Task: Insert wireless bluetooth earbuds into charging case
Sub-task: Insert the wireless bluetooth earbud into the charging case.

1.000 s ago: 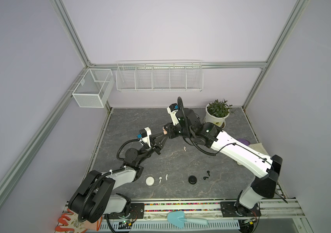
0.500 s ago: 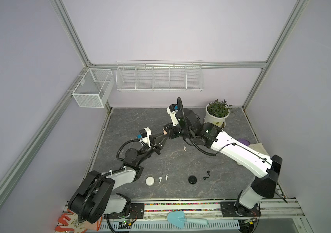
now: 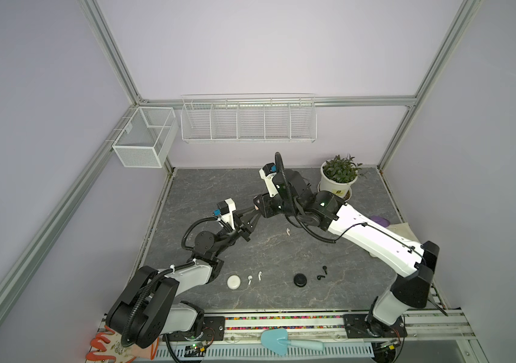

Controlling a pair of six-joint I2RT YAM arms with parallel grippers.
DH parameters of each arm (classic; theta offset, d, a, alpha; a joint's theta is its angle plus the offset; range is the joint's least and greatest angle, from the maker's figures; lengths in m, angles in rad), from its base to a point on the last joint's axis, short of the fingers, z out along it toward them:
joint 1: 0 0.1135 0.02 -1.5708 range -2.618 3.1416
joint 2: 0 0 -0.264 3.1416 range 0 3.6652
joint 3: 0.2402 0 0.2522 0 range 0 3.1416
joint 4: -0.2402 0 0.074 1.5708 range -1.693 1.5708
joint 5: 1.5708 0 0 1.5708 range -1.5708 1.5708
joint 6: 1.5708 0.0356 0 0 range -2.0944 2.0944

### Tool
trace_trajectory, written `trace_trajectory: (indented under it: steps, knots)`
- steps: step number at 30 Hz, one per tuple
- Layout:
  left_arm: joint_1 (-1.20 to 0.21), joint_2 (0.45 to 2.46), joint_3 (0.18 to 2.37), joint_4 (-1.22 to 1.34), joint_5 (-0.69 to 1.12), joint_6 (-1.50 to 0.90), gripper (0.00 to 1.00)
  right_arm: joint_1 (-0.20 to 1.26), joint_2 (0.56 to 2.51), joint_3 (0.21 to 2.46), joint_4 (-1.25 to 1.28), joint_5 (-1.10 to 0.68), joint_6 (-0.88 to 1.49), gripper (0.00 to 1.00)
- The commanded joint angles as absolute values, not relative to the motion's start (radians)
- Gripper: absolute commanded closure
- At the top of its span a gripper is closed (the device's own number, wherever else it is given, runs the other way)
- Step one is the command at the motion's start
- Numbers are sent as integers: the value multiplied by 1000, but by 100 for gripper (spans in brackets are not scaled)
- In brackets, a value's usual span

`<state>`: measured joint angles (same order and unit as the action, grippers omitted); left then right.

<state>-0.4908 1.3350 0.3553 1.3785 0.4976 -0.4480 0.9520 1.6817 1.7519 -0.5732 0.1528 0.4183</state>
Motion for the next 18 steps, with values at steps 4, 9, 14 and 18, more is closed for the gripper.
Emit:
trace_trajectory:
  steps: [4, 9, 14, 18]
  knots:
    - [-486, 1311, 350, 1416, 513, -419, 100, 951, 1657, 1798, -629, 160, 379, 48]
    - [-486, 1306, 323, 1416, 522, -407, 100, 895, 1549, 1737, -652, 164, 237, 41]
    - [-488, 1301, 306, 1416, 548, -398, 100, 793, 1464, 1614, -649, 4, 222, 42]
    - [-501, 1290, 287, 1415, 562, -401, 100, 661, 1438, 1395, -537, -47, 226, 41]
